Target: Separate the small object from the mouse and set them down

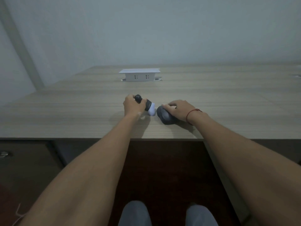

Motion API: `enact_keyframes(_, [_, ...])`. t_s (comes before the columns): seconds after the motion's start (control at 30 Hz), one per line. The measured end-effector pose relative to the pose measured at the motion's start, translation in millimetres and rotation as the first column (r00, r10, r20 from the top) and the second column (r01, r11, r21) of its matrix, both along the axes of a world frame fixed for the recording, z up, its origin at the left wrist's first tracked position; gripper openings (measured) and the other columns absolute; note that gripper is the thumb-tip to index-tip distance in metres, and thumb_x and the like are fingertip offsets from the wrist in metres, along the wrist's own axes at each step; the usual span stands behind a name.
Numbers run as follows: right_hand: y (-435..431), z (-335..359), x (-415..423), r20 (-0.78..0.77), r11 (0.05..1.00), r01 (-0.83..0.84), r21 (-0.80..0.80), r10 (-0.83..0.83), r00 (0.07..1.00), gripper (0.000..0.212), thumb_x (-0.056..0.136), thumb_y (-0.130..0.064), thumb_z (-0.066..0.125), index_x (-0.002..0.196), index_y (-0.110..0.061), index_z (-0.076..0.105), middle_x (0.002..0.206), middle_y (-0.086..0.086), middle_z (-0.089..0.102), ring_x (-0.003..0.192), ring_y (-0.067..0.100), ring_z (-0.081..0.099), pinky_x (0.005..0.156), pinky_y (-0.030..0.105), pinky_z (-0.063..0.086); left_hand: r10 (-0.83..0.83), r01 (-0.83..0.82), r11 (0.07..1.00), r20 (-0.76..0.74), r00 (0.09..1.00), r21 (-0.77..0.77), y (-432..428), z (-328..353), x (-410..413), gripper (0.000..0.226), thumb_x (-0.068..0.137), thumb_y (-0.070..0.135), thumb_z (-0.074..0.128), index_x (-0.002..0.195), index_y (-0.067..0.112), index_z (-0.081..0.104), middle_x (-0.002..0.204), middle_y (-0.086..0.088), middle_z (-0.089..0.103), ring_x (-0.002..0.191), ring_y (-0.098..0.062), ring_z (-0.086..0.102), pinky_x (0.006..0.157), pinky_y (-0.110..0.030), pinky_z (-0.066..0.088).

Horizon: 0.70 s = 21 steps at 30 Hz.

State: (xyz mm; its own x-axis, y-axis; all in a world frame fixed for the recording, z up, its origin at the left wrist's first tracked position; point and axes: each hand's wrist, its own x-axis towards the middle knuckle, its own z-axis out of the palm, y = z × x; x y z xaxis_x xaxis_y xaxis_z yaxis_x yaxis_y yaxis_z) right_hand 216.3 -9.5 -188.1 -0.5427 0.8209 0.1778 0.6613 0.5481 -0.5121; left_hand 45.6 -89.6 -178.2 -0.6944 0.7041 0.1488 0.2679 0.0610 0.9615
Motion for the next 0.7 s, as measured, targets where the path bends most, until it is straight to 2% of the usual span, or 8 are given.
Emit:
enact_keyframes(0.13, [-2,-4,-8,0.008,0.99,0.096,0.099,-0.097,0.995,0.049,0.095,-0.054,0.035,0.108,-0.02,0.068,0.113,0.013,0.067,0.097,0.032,0.059,0.083,0.038,0.046,-0.172,0.178,0.984,0.216,0.961,-0.006,-6,5,12,0.011,0.086,0.007,0.068,0.089,0.003,0.058,0.108,-0.022,0.064,0.089,-0.032,0.069,0.071,-0.04,0.063])
enact_keyframes(0.2, [-3,-7,-12,0.008,0.982,0.149,0.115,-0.151,0.989,0.051,0.096,-0.052,0.032,0.109,-0.017,0.066,0.112,0.016,0.066,0.096,0.034,0.059,0.084,0.04,0.046,-0.266,0.296,0.954,0.321,0.909,-0.049,-14,12,9,0.017,0.086,0.003,0.068,0.097,-0.002,0.056,0.106,-0.025,0.064,0.081,-0.029,0.07,0.059,-0.033,0.062])
enact_keyframes(0.27, [-3,-8,-15,0.019,0.977,0.176,0.116,-0.18,0.984,0.052,0.096,-0.051,0.03,0.109,-0.015,0.065,0.112,0.017,0.065,0.096,0.034,0.059,0.084,0.039,0.046,-0.314,0.377,0.917,0.349,0.883,-0.129,-22,17,3,0.034,0.085,0.003,0.069,0.113,-0.008,0.052,0.107,-0.026,0.062,0.076,-0.028,0.07,0.05,-0.028,0.06])
enact_keyframes(0.37, [-3,-6,-16,0.021,0.977,0.184,0.103,-0.187,0.982,0.052,0.096,-0.051,0.029,0.109,-0.015,0.065,0.113,0.018,0.064,0.098,0.035,0.058,0.085,0.04,0.045,-0.277,0.319,0.944,0.328,0.903,-0.082,-17,11,4,0.029,0.085,0.003,0.069,0.108,-0.008,0.055,0.108,-0.024,0.062,0.084,-0.029,0.069,0.055,-0.03,0.062])
enact_keyframes(0.5, [-2,-8,-15,0.011,0.978,0.183,0.1,-0.185,0.983,0.052,0.096,-0.051,0.031,0.108,-0.015,0.065,0.112,0.017,0.065,0.094,0.033,0.058,0.082,0.038,0.045,-0.028,0.027,1.0,0.208,0.978,0.006,1,1,21,0.012,0.084,0.007,0.07,0.08,0.001,0.06,0.108,-0.023,0.066,0.096,-0.035,0.069,0.078,-0.045,0.062])
enact_keyframes(0.57, [-2,-8,-15,0.019,0.974,0.201,0.101,-0.204,0.979,0.053,0.096,-0.051,0.029,0.11,-0.014,0.064,0.113,0.017,0.065,0.096,0.034,0.058,0.081,0.038,0.043,-0.093,0.097,0.995,0.234,0.968,-0.007,2,3,20,0.017,0.085,0.007,0.069,0.073,0.005,0.057,0.104,-0.023,0.067,0.089,-0.034,0.071,0.066,-0.041,0.063])
enact_keyframes(0.63, [0,-7,-16,0.03,0.971,0.217,0.098,-0.221,0.975,0.055,0.097,-0.052,0.028,0.113,-0.014,0.063,0.115,0.018,0.064,0.1,0.035,0.058,0.083,0.039,0.043,-0.268,0.291,0.956,0.293,0.918,-0.036,-3,7,10,0.011,0.086,0.006,0.069,0.084,0.002,0.059,0.101,-0.023,0.068,0.077,-0.028,0.074,0.053,-0.031,0.061])
enact_keyframes(0.7, [-1,-6,-17,0.032,0.973,0.216,0.081,-0.219,0.975,0.057,0.096,-0.055,0.026,0.116,-0.015,0.062,0.118,0.018,0.063,0.102,0.036,0.057,0.085,0.04,0.042,-0.342,0.377,0.925,0.32,0.884,-0.054,-11,8,2,0.02,0.086,0.006,0.07,0.1,-0.004,0.058,0.1,-0.023,0.068,0.07,-0.025,0.075,0.052,-0.027,0.059])
